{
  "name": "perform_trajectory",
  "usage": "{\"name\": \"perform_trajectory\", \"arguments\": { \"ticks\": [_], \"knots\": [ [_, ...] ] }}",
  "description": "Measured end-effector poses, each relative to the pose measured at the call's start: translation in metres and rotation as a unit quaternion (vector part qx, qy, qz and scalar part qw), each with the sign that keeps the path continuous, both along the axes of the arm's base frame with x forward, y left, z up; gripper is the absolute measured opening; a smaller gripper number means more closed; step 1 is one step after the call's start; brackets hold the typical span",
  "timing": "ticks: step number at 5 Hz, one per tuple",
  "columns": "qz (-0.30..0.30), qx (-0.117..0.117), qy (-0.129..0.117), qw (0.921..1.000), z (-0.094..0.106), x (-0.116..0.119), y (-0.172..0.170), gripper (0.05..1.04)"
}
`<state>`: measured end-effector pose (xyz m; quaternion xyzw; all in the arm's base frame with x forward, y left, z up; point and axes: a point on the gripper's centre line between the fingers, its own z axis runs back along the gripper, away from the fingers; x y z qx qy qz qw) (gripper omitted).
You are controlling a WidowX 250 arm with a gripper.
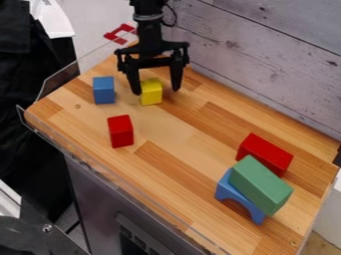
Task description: Move the yellow cube on top of the red block
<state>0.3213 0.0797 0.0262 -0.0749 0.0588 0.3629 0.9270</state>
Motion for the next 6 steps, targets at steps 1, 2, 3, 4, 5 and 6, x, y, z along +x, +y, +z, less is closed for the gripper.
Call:
{"name": "perform_trajectory", "arguments": {
  "ticks": [1,2,3,4,5,6],
  "knots": [
    [0.004,0.003,0.002,1.0,-0.001,-0.001,0.001,0.696],
    [0.017,0.001,-0.001,0.9998,-0.003,-0.002,0.005,0.542],
    [0.019,-0.002,-0.001,0.9998,-0.004,-0.004,0.007,0.542],
    [-0.032,0.004,0.027,0.9991,0.0,-0.016,0.002,0.542],
    [-0.148,0.043,0.042,0.9871,0.035,-0.023,-0.029,0.542],
    [-0.26,0.066,0.062,0.9614,0.051,-0.03,-0.068,0.542]
  ]
}}
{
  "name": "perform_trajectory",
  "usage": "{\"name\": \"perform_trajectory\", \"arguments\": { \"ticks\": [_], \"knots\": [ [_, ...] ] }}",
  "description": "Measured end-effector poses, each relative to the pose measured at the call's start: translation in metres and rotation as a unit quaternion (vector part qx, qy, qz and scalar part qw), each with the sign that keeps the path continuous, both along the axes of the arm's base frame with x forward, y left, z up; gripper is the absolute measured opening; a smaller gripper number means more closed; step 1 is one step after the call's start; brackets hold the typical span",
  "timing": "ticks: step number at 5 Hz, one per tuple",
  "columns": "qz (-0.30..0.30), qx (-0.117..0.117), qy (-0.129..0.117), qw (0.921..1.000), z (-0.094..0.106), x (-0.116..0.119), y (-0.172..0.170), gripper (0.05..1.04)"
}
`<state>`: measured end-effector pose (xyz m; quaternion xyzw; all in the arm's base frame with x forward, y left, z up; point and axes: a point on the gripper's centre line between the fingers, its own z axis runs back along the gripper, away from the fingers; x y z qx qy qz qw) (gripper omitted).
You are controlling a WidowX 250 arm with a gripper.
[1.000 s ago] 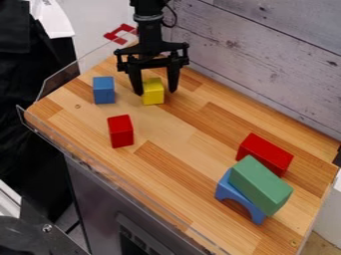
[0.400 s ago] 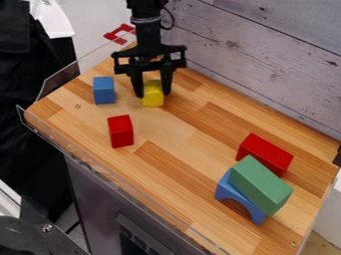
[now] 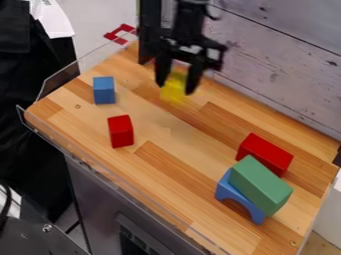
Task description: Move the yellow cube on top of the red block
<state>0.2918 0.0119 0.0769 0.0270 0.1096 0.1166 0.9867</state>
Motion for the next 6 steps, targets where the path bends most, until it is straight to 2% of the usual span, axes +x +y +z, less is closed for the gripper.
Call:
{"name": "perform_trajectory", "arguments": {
  "ticks": [1,2,3,4,6],
  "knots": [
    [-0.045,-0.015,0.003,0.9989,-0.001,-0.002,-0.031,0.542],
    [-0.064,-0.035,0.003,0.9974,-0.008,-0.005,-0.053,0.542],
    [-0.077,-0.041,0.016,0.996,-0.019,-0.005,-0.067,0.542],
    [-0.09,-0.04,-0.001,0.9951,-0.015,0.003,-0.079,0.542],
    [-0.092,-0.032,-0.011,0.9952,-0.008,0.007,-0.091,0.542]
  ]
}}
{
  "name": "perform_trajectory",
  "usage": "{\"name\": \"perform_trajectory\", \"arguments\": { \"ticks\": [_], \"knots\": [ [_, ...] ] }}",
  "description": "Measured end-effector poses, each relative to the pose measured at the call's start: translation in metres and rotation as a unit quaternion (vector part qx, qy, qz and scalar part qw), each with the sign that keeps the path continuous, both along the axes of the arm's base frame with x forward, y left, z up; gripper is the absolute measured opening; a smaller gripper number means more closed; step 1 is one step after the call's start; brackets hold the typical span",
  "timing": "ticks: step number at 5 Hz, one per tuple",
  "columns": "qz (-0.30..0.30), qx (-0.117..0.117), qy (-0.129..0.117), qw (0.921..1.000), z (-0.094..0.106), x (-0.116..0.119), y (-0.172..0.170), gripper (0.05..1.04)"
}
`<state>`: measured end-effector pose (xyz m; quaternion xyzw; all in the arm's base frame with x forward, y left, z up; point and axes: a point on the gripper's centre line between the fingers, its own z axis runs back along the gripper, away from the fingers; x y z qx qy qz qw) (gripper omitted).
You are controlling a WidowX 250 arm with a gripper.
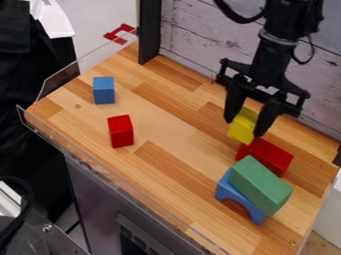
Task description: Move the yellow cube on top of the red block
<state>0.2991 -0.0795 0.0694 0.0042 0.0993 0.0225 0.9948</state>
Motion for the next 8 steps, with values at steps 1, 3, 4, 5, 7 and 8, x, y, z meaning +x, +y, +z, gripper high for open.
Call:
{"name": "perform_trajectory", "arguments": {
  "ticks": [1,3,4,5,7,8],
  "knots": [
    [-0.009,0.0,-0.004,0.9999,0.006,0.001,-0.012,0.542],
    [-0.019,-0.023,0.001,0.9996,0.005,0.005,-0.028,0.542],
    [-0.025,-0.024,0.016,0.9993,-0.007,0.004,-0.031,0.542],
    [-0.031,-0.032,0.027,0.9986,-0.016,0.006,-0.035,0.542],
    [-0.03,-0.037,0.041,0.998,-0.022,0.006,-0.033,0.894],
    [-0.008,-0.05,0.044,0.9978,-0.024,0.002,-0.03,1.002]
  ]
}}
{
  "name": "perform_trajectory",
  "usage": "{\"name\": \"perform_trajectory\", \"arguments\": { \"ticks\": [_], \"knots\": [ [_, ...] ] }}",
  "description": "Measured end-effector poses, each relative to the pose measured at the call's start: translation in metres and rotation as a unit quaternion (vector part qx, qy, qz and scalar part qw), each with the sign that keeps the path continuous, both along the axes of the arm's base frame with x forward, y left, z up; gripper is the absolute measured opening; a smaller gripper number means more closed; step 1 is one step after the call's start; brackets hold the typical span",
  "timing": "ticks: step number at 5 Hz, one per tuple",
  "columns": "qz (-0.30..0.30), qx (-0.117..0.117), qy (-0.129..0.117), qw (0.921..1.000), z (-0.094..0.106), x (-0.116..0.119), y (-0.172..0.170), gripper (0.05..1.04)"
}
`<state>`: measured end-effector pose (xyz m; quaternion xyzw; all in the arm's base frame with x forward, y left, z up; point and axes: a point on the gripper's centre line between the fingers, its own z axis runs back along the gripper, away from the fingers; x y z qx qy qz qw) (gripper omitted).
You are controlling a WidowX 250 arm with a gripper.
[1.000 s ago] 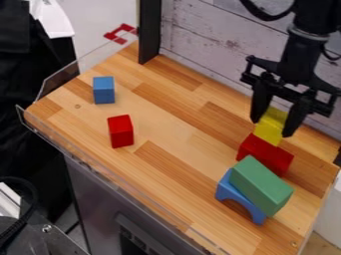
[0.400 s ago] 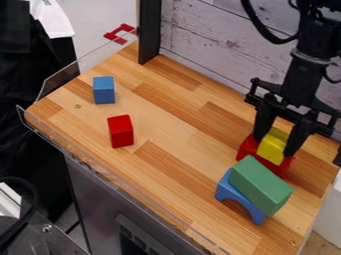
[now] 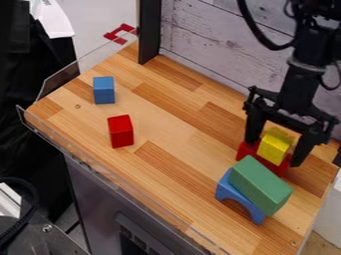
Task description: Move the yellow cube on top of the red block
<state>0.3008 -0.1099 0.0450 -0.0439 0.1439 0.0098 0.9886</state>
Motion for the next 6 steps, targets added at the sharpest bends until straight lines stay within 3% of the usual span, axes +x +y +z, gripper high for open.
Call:
{"name": "perform_trajectory", "arguments": {
  "ticks": [2,3,5,6],
  "knots": [
    [0.065,-0.032,-0.078,0.9943,0.066,-0.005,0.037,0.999],
    [0.107,-0.031,-0.075,0.991,0.075,-0.021,0.08,0.999],
    [0.165,0.016,-0.01,0.9861,0.035,-0.055,0.16,0.999],
    [0.16,0.038,-0.014,0.9862,0.025,-0.054,0.176,0.999]
  ]
}}
